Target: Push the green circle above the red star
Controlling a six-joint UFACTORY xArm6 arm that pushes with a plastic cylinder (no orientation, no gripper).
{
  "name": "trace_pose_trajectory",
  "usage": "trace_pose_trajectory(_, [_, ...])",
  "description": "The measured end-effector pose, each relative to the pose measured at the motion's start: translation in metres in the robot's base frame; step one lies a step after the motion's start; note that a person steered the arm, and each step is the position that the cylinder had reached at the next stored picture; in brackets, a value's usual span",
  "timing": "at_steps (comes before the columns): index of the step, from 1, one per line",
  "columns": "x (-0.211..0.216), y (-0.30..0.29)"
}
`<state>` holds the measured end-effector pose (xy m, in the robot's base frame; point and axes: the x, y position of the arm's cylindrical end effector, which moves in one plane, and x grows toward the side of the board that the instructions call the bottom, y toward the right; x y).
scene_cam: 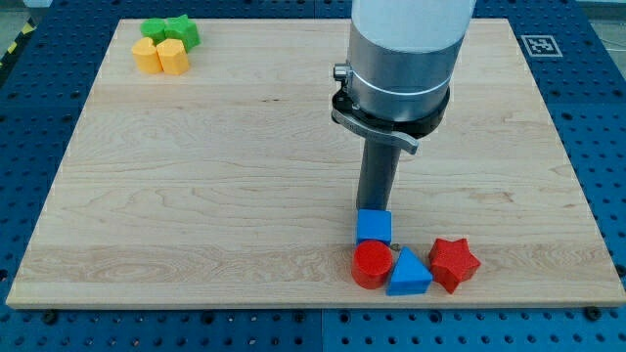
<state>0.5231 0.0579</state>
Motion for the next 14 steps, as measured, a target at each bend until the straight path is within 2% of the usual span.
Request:
trace_pose_trajectory(1, [-0.025, -0.028])
trace_pose_trajectory(3, [-0.072, -0.168])
trace_pose_trajectory(5, [-0.139, -0.316])
trace_pose_trajectory(6, [-0.163, -0.361])
trace_pose_trajectory(8, [-0.166, -0.363])
trace_pose_trajectory(9, [-0.197, -0.363])
trace_pose_trajectory(11, [-0.331, -0.361])
trace_pose_trajectory(12, [-0.331, -0.328])
trace_pose_trajectory(14, [-0.301, -0.176])
